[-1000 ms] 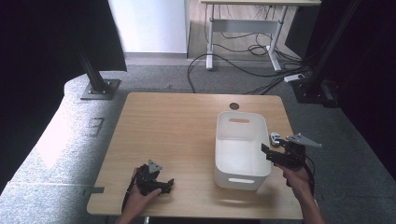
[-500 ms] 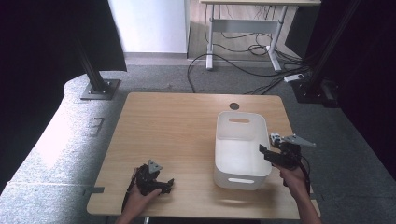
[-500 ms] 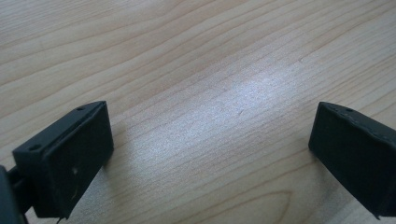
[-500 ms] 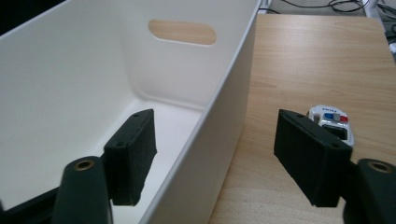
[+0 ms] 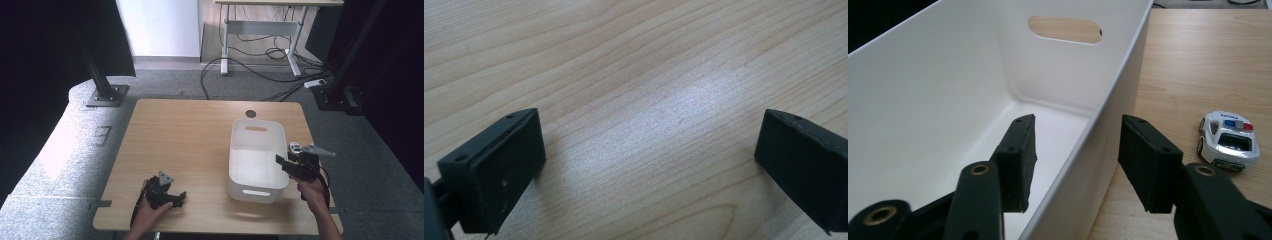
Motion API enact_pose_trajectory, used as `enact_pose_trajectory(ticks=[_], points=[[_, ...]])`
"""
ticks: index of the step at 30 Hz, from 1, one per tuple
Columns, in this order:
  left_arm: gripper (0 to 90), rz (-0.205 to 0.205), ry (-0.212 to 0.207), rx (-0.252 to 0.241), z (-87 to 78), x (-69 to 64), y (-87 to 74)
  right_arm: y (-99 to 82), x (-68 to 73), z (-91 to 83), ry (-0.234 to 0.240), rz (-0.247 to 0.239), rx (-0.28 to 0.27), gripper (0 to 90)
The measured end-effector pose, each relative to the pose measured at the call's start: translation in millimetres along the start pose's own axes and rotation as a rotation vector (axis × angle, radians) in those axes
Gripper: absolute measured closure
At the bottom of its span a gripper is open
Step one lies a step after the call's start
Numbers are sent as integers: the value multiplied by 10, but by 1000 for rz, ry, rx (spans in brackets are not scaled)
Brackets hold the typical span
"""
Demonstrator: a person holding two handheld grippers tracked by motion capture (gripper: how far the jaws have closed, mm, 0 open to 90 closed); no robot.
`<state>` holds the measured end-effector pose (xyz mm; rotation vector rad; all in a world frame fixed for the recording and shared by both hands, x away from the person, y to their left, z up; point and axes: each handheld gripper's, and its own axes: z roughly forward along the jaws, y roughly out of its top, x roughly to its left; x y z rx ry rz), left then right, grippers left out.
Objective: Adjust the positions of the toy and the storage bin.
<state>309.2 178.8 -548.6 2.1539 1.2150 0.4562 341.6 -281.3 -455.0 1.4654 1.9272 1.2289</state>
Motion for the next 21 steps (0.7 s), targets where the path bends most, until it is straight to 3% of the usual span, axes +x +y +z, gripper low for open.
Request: enact_pose_trajectory(ticks=[21], points=[[0, 0, 0, 0, 0, 0, 0, 25, 96, 29, -8, -33, 6, 575]])
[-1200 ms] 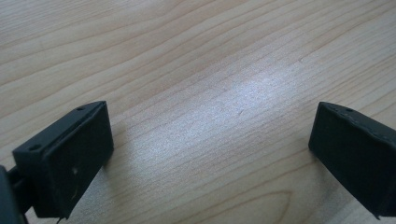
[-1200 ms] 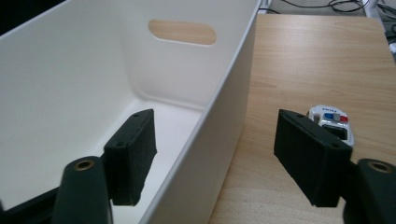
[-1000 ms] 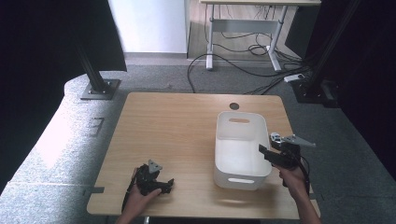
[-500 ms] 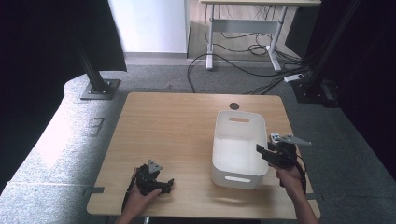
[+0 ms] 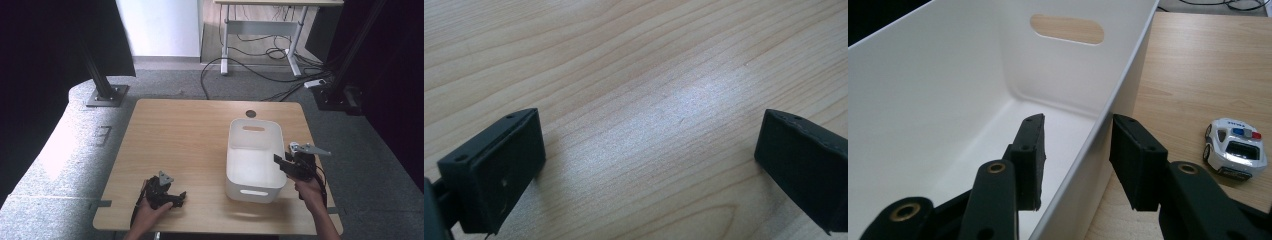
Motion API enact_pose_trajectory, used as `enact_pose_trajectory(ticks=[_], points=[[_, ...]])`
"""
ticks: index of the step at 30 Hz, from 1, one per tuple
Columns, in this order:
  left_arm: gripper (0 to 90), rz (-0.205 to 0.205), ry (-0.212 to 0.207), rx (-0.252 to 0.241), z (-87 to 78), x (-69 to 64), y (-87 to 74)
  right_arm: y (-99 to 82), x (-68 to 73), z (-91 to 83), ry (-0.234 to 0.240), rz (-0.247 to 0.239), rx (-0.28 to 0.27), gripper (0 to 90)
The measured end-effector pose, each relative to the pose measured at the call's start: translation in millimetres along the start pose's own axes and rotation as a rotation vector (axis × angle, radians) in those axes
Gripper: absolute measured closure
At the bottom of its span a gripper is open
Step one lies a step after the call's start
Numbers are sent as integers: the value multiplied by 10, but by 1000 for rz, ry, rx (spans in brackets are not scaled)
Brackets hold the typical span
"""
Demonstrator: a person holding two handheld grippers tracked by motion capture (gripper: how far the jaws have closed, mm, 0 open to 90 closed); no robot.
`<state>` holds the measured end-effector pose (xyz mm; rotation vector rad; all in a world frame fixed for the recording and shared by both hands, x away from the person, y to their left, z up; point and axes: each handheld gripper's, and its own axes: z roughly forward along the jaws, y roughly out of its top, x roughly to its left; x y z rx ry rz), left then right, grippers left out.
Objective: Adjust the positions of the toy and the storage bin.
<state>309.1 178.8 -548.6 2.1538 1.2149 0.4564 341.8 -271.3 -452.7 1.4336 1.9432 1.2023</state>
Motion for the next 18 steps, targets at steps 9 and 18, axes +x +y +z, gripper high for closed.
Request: enact_pose_trajectory(ticks=[9, 18], points=[[0, 0, 0, 0, 0, 0, -1, 6, 87, 39, 5, -2, -5, 576], [0, 0, 0, 0, 0, -1, -1, 18, 143, 72, 4, -1, -7, 577]])
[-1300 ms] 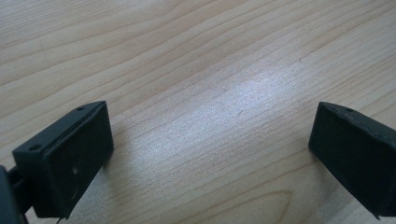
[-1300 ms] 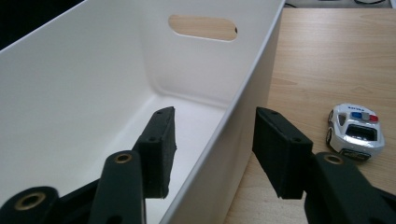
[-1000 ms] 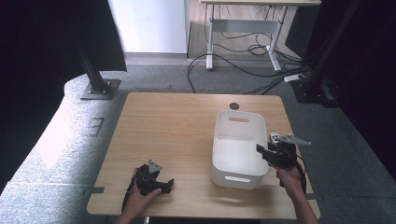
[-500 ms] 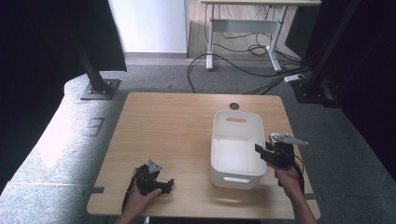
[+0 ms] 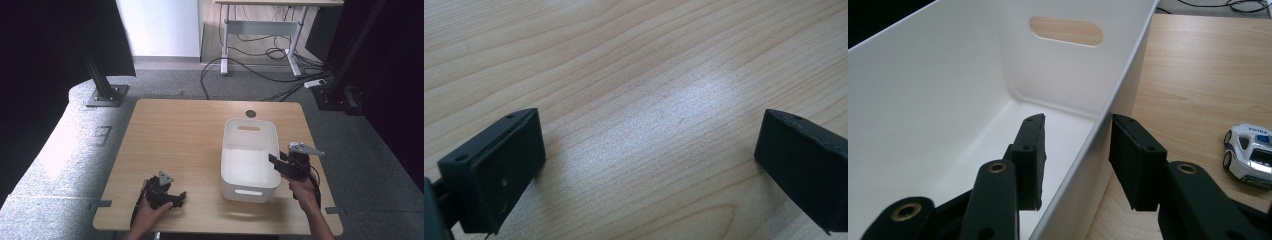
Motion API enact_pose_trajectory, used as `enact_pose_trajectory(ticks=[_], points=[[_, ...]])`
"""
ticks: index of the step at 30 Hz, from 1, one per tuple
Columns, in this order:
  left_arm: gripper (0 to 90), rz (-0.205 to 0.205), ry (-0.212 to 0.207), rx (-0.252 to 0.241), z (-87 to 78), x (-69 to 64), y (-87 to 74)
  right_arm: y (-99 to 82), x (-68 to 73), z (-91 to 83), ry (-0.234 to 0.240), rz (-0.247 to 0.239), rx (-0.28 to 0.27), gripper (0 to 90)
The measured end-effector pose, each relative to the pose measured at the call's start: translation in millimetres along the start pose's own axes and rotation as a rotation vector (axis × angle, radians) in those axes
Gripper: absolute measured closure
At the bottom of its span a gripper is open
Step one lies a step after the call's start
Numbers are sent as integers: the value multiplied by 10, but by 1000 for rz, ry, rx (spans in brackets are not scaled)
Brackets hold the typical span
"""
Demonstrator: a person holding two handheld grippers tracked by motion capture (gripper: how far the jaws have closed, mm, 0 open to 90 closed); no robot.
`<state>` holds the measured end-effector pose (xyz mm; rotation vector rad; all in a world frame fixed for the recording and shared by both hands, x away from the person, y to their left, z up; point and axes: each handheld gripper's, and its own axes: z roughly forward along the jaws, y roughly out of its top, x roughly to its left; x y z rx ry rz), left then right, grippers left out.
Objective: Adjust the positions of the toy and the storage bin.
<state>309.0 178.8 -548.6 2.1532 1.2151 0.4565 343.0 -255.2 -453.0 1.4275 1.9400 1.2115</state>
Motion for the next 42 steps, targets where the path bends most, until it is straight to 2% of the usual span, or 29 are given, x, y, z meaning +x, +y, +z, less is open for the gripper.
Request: enact_pose_trajectory(ticks=[9, 42], points=[[0, 0, 0, 0, 0, 0, 0, 10, 24, 24, 3, 0, -1, 577], [0, -1, 1, 0, -6, -3, -7, 106, 265, 239, 19, -9, 4, 576]])
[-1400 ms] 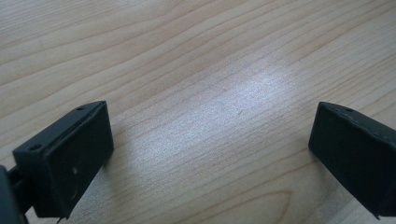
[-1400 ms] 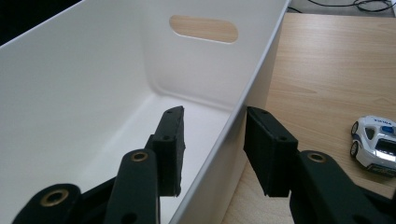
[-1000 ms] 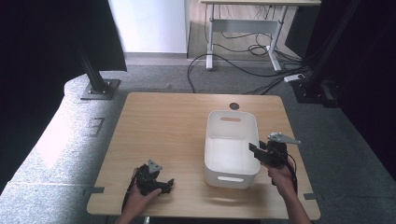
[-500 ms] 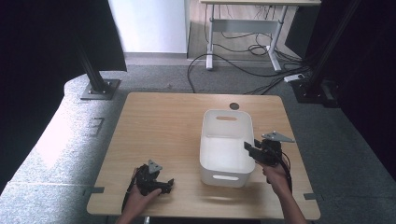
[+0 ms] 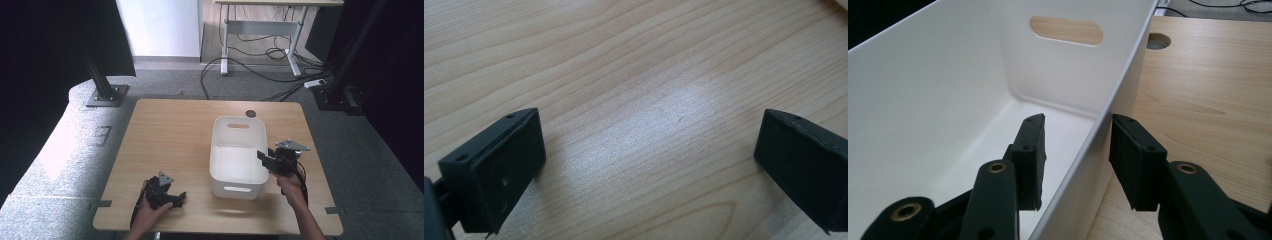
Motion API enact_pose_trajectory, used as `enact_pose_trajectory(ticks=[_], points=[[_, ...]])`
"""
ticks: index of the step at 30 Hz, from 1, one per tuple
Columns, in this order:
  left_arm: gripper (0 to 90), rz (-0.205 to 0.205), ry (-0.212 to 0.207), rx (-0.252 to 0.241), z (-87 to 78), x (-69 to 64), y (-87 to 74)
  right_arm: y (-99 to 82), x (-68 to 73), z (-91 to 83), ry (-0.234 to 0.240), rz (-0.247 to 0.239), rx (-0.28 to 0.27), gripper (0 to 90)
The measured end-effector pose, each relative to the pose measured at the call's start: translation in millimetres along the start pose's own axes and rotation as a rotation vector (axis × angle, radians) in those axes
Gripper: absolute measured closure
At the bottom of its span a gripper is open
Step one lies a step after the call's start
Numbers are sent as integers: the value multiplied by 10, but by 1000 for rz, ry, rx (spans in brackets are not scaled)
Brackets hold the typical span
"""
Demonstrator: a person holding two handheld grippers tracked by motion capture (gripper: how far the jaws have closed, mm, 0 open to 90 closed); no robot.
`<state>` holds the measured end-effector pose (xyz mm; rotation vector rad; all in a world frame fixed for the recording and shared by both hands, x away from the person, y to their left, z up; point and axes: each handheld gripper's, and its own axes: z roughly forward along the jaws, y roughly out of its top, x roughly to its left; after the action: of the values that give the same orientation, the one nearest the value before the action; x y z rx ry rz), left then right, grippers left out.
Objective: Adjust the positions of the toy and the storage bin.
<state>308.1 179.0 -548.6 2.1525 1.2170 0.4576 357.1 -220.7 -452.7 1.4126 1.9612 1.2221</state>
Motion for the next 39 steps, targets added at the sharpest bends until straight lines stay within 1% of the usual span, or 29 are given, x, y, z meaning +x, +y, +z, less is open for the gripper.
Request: enact_pose_trajectory(ticks=[24, 39], points=[[0, 0, 0, 0, -6, -2, -6, 73, 190, 150, 9, -29, 11, 576], [0, 0, 0, 0, -8, -4, -9, 97, 282, 218, 20, -29, 12, 572]])
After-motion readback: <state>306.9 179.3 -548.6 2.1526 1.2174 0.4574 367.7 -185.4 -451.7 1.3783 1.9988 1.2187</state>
